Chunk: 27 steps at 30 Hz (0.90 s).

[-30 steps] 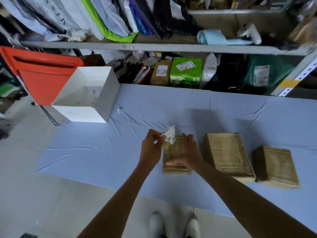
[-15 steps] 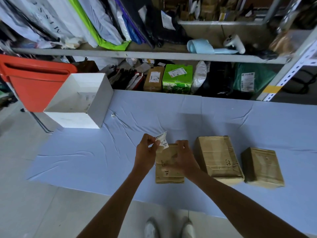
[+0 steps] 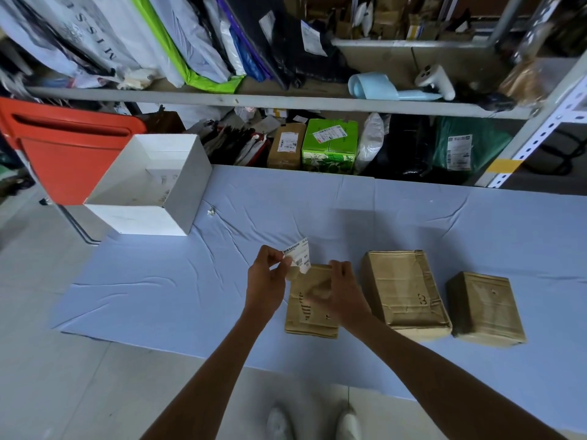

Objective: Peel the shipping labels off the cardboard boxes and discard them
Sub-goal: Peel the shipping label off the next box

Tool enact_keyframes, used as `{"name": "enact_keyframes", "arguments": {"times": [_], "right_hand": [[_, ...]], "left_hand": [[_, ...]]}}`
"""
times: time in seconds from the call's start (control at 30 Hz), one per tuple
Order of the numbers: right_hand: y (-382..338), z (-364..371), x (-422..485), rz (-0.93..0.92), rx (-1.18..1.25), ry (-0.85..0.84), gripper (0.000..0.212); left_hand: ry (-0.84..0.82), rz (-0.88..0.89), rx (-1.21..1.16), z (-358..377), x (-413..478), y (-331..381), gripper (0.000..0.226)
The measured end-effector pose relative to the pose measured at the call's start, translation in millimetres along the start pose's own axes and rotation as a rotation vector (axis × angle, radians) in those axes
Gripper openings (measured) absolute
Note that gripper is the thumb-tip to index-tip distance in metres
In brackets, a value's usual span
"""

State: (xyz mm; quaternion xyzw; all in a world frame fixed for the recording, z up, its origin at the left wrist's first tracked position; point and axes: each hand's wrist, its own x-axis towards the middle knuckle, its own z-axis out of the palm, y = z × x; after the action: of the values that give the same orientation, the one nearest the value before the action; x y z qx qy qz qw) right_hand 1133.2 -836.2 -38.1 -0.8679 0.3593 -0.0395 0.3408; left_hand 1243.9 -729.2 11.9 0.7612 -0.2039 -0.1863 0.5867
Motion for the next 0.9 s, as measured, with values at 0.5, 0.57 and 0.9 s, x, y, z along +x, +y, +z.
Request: {"name": "enact_keyframes", "arguments": {"times": [0.5,0.57,0.9], "right_hand": [[-0.3,9.6,8.3,-0.037,0.057,0.051,0.068],[1.9,5.9,9.4,-0.051,0.023,0.054,0.062],[-21.8,-34.4,1.1,-0.087,0.103,0.123,0.067]], "left_hand": [[-0.017,-0.022,-0.013,-1.6,-2.5,-2.9,0.015],[-0.021,-0.012,-0.001,-2.6,-1.9,-2.8,0.016],[-0.043,0.023,-0.045,6.1,7.4,4.7,0.018]]}}
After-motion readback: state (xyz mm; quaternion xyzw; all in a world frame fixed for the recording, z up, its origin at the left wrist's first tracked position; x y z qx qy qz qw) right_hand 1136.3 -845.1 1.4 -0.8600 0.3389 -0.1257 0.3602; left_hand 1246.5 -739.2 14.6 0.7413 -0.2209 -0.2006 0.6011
